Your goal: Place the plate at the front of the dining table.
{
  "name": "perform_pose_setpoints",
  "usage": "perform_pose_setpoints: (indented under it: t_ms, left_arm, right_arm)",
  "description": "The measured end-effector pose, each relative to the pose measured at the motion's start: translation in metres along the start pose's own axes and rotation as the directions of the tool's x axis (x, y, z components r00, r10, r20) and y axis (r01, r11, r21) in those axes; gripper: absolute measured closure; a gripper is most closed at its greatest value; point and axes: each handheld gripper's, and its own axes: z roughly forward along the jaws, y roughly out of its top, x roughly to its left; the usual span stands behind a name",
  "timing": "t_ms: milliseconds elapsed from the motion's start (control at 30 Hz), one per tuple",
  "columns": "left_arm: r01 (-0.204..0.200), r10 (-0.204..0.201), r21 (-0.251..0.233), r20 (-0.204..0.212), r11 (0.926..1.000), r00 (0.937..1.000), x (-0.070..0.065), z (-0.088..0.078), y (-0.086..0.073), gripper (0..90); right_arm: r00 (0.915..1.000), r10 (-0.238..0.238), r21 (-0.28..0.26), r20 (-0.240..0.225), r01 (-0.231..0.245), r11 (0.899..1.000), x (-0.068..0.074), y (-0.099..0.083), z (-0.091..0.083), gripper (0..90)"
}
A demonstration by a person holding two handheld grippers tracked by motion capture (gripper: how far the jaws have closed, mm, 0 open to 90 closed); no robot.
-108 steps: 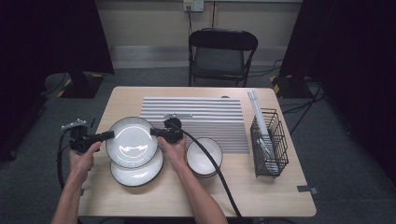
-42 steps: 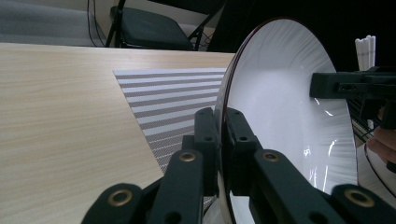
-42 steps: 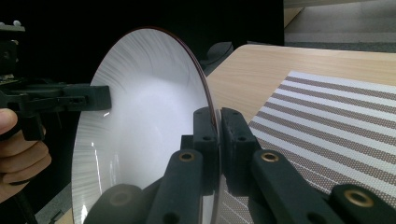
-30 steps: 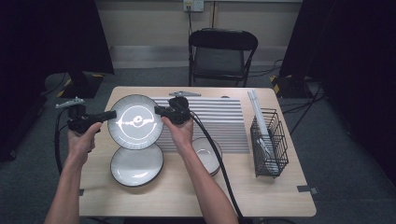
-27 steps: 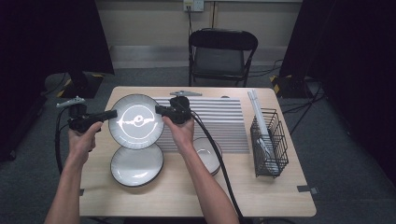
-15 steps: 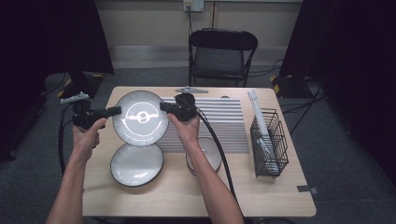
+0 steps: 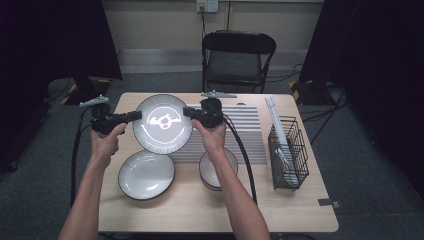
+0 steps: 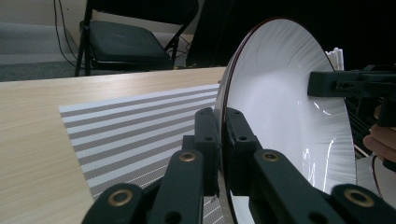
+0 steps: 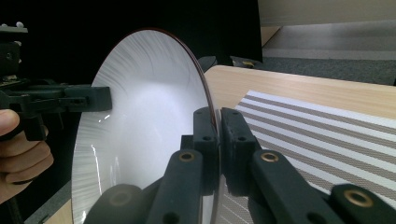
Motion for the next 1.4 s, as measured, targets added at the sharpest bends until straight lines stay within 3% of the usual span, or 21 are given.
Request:
perform_pose_setpoints:
  t_ms: [867, 1400]
  left_arm:
    - [-0.032, 0.03, 0.035, 0.055, 0.9989, 0.998, -0.025, 0.049, 0.002, 85.8]
    - [-0.016, 0.011, 0.076, 0.056, 0.997, 0.9984, -0.024, 0.079, -0.014, 85.7]
  right_arm:
    - [0.999, -0.01, -0.014, 0.044, 0.011, 1.0, -0.039, -0.005, -0.036, 85.7]
    - [0.998, 0.018, 0.022, 0.06, -0.019, 1.0, -0.066, -0.02, -0.036, 85.6]
